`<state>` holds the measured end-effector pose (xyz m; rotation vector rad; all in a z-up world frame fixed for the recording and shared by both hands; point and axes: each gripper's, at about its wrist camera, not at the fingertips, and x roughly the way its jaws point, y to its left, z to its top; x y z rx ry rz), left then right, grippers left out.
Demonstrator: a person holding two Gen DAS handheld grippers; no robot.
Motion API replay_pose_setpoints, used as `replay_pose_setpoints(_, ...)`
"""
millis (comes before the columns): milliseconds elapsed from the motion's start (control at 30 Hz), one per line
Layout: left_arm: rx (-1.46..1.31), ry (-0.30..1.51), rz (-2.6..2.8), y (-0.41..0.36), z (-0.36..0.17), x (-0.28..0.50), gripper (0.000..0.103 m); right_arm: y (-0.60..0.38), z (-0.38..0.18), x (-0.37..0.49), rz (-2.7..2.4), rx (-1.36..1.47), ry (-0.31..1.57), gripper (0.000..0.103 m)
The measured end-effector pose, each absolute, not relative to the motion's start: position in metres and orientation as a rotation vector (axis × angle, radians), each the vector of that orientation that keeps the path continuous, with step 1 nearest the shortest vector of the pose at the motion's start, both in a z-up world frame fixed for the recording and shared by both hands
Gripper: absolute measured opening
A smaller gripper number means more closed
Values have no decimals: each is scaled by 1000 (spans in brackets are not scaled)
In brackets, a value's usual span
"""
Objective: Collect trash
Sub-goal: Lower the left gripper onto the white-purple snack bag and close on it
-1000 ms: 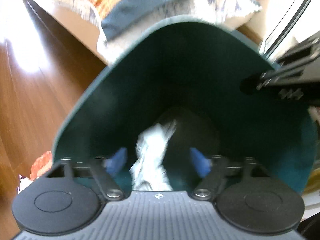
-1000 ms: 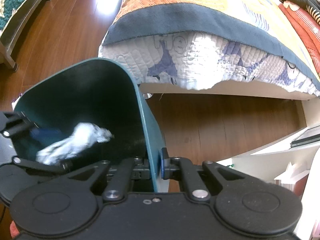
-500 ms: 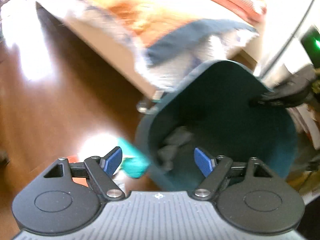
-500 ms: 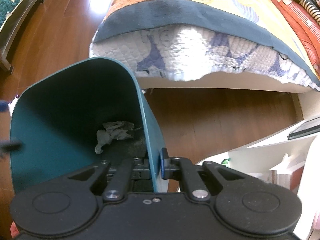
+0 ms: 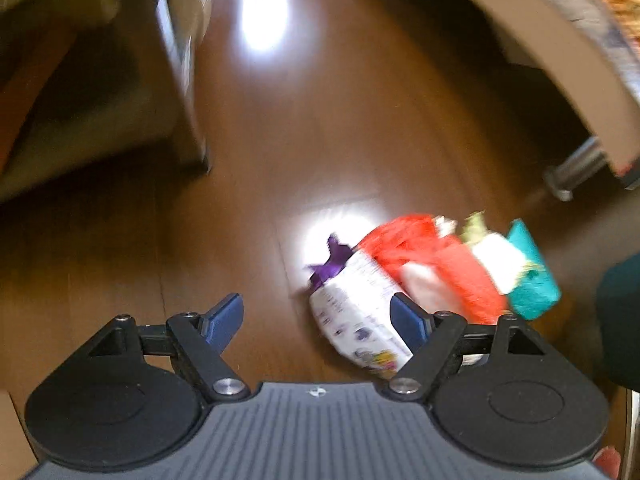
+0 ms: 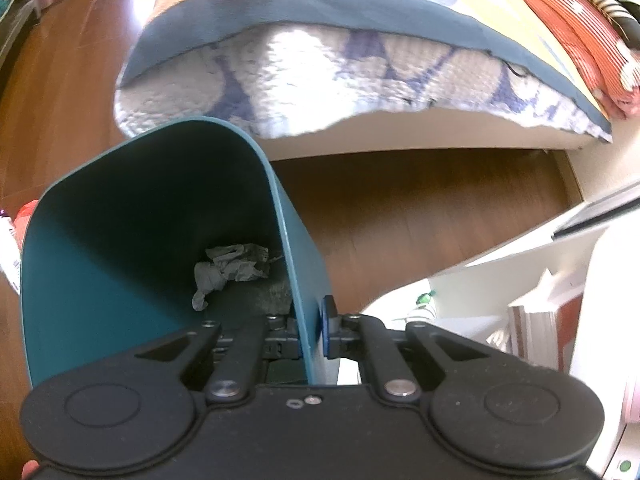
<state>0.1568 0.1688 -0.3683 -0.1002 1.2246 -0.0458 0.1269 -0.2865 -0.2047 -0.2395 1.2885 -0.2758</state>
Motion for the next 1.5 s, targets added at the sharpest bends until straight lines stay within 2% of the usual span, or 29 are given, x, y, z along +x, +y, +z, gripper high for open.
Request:
replay_pose_setpoints(167,-112,1261,-81,144,-411,155,80,-294,-211,124,-303,-207,1304,9)
replay_pose_setpoints(567,-445,1374,30,141,-470,179,80,-290,-221,117,-292,-170,1332,9)
replay_pose_setpoints(900,-341,1395,31,120,-480,179,80,-287,-222,113,-278,-163,1330,9)
replay_pose_setpoints(967,-340,1393,28,119,-481,180,76,-286,-222,112,-279,-164,1330,9)
replay_pose_setpoints(1100,-382,1392,29,121,-482,181,59,-284,-222,113,-280,-158,1327,9)
replay_pose_setpoints(1367,-343,1409,27,128,-466,179,49,-281,-216,113,-268,-152,1314,9)
replay_pose_setpoints(1500,-284,1406,-6,126,-446,175,49,-283,-213,112,-269,-138,1307,9)
